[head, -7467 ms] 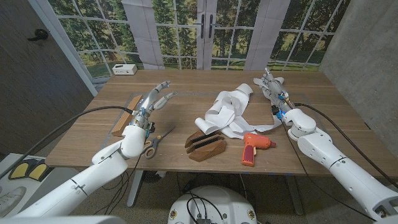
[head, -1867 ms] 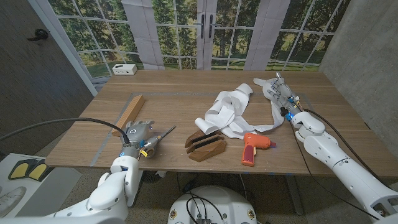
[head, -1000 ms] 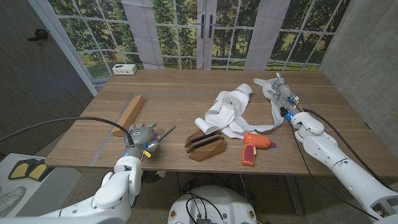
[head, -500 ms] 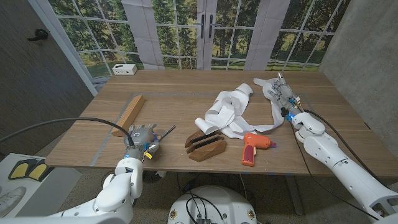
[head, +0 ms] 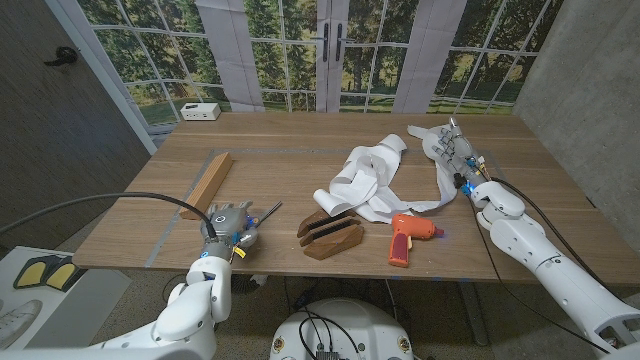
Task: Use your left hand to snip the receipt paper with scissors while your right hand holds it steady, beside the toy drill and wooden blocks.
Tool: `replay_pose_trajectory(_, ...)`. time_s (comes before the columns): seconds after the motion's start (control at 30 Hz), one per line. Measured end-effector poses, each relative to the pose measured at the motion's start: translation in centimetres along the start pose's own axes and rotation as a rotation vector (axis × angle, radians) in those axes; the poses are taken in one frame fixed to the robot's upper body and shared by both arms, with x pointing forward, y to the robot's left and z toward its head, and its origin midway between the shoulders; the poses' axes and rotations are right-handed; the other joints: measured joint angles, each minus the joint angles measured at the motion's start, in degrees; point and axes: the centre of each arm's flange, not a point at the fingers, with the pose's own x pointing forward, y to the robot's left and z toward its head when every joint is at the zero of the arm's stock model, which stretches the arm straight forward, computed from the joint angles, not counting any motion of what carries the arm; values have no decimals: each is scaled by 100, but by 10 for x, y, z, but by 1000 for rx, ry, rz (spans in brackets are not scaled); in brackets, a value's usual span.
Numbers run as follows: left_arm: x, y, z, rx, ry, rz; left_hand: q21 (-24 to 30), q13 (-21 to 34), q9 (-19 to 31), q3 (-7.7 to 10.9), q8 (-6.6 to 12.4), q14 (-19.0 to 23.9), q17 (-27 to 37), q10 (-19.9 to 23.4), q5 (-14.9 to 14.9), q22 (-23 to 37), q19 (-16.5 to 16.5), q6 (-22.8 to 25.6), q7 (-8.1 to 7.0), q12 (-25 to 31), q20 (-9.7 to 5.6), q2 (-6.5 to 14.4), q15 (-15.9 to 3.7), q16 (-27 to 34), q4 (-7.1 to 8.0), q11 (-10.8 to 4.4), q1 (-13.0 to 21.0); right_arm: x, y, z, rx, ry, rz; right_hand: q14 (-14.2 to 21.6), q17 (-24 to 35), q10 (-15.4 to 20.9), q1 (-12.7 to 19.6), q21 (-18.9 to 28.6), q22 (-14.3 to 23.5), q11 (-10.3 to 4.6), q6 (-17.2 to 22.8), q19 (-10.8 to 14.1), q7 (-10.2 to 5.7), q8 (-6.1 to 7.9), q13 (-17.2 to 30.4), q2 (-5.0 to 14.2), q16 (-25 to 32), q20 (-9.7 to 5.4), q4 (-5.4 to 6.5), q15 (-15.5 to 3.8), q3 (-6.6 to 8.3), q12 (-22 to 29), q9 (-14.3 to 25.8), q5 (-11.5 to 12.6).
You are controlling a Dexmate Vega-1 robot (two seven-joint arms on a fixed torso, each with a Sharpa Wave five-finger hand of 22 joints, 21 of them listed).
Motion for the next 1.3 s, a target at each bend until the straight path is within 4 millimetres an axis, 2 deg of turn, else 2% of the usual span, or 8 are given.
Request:
replay_pose_trajectory(0.17, -1, -3, -1, 4, 14, -3, 0, 51, 0, -80, 25, 144, 0, 300, 0, 0, 0, 47, 20, 111, 0, -13, 8, 68, -29, -24, -58, -1, -3, -2, 10, 3, -5, 0, 0, 0, 0, 0, 0, 0, 0, 0, 0, 0, 0, 0, 0, 0, 0, 0, 0, 0, 0, 0)
replay_pose_trajectory(0.27, -2, -4, -2, 6, 20, -5, 5, 123, 0, -82, 47, 378, 9, 575, 0, 1, 40, 64, 0, 222, -6, 17, 5, 165, -32, -46, -89, -2, -4, -3, 16, 3, -8, 0, 1, 0, 0, 0, 0, 0, 0, 0, 0, 0, 0, 0, 0, 0, 0, 0, 0, 0, 0, 0)
replay_pose_trajectory(0.43, -2, -6, -4, 7, 33, -10, 45, 218, -27, -123, 48, 817, 112, 739, 0, 13, 145, 126, -1, 355, -62, 63, -7, 351, -35, -43, -134, -3, -6, -3, 23, 2, -11, 0, 1, 0, 0, 0, 0, 0, 0, 0, 0, 0, 0, 0, 0, 0, 0, 0, 0, 0, 0, 0)
replay_pose_trajectory(0.87, -3, -11, -6, 9, 45, -24, 45, 307, -26, -192, 48, 715, 148, 659, 1, 13, 144, 126, -1, 355, -62, 63, 2, 311, -94, -50, -134, -5, -8, -4, 35, 3, -17, 0, 1, 0, 1, 0, 0, 0, 0, 0, 0, 0, 0, 0, 0, -1, 0, 0, 0, 0, 1, -44)
replay_pose_trajectory(0.97, -3, -13, -7, 7, 47, -30, 45, 306, -26, -207, 48, 723, 133, 777, 1, 13, 144, 132, -5, 354, -62, 63, 5, 317, -109, -29, -134, -6, -9, -5, 36, 3, -18, 0, 1, 0, 1, 0, 0, 0, 0, 0, 0, 0, 0, 0, 0, -1, 0, 0, 0, 0, 1, -44)
replay_pose_trajectory(1.13, -3, -17, -7, 3, 46, -45, 45, 297, -54, -207, 53, 1198, 175, 959, 0, 12, 166, 296, 19, 349, -84, 87, -12, 581, -109, 20, -109, -7, -9, -5, 41, 2, -21, 0, 1, 0, 1, 0, 0, 0, 0, 0, 0, 0, 0, 0, 0, -1, 0, 0, 0, 0, 1, -44)
replay_pose_trajectory(1.27, -2, -19, -7, 0, 44, -55, 45, 337, -51, -247, 238, 1473, 263, 979, 0, 12, 237, 767, 59, 287, -93, 148, -22, 758, -148, 16, -48, -8, -9, -5, 45, 2, -23, 0, 1, 0, 1, 0, 0, 0, 0, 0, -3, 0, 0, 0, 0, -1, 0, 0, 0, 0, 1, -44)
replay_pose_trajectory(1.3, -2, -20, -7, -1, 44, -58, 45, 337, -46, -260, 283, 1485, 278, 958, 0, 12, 237, 898, 84, 286, -93, 172, -30, 783, -162, -6, -25, -8, -9, -5, 47, 3, -24, 0, 1, 0, 1, 0, 0, 0, -1, 0, -44, 0, 0, 0, 0, -1, 0, 0, 0, 0, 1, -44)
